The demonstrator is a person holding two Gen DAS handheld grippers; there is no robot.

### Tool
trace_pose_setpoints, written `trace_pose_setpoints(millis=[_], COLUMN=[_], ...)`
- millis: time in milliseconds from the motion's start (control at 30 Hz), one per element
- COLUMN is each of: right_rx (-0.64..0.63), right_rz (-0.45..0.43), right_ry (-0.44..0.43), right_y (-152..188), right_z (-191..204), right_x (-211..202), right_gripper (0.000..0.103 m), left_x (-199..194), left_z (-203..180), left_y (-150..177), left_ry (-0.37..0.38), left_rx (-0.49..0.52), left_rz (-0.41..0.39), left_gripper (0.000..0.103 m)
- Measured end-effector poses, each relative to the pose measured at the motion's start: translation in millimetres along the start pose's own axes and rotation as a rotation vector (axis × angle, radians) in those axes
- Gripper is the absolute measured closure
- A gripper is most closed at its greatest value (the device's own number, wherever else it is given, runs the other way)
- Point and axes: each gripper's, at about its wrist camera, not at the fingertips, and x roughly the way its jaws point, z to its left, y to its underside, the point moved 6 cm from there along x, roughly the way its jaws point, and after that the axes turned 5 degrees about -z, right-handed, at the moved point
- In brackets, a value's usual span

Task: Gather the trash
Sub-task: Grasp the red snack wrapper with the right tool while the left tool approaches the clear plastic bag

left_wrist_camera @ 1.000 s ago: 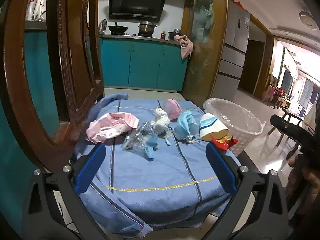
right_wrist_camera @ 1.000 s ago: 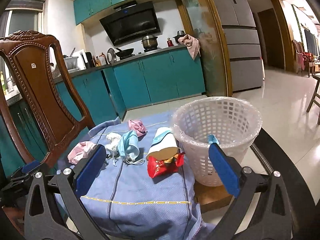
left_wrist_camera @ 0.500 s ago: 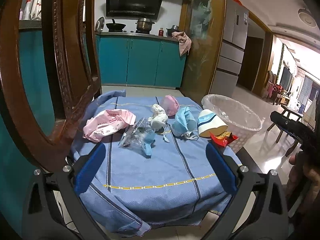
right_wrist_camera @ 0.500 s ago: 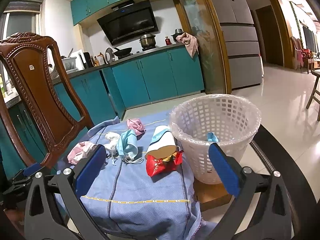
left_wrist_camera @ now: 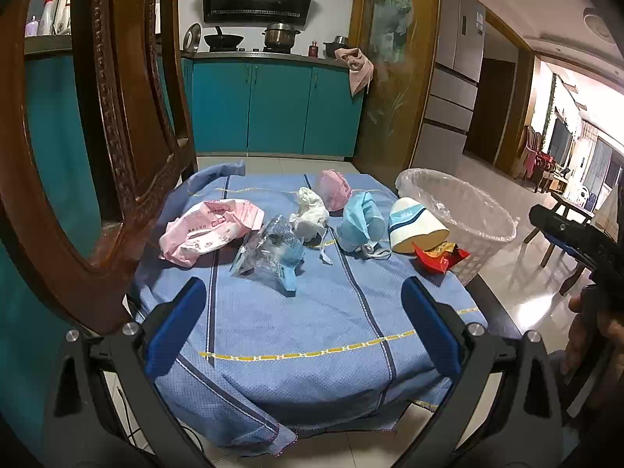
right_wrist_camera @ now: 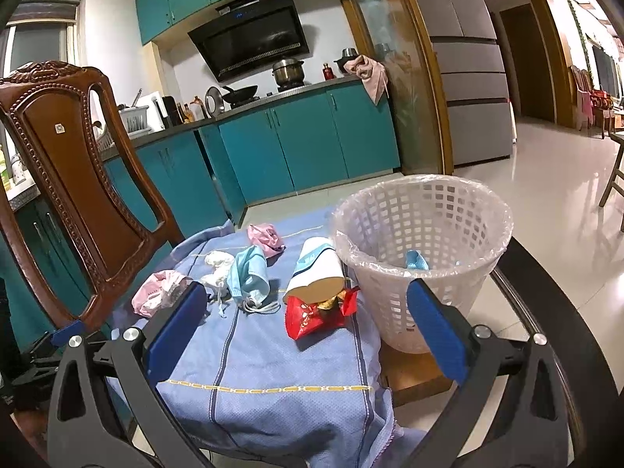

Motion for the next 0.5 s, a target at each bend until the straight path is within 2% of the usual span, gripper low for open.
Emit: trace_pose_setpoints(millis=[67,233,400,500], right_rx=[-0.001,0.032,0.159,0.257], right_rz=[0.022,0.140,0.320,0.394], right_ry=[0.003,-0.015,-0.035,-0.032], right_y=[1.9,11.1,30.6,41.5], right_z=[-0.3,-3.1,-21.9,-36.6], right_x=[4.9,37.4,83.9,100.8], right_gripper=[0.003,0.006,0.021,0.028], left_x=[2.9,19.5,23.2,22.2], left_z=[0.3,5.6,16.7,15.7], left_y=[0.4,0.1,1.8,4.3], left_ry=[-0.009,-0.034,-0.042,-0.033], left_rx=[0.008,0.035,-0.009,-0.012], left_rz=[0.008,0.055,0.071,0.079], left_gripper=[0.003,0.003,0.003,0.003])
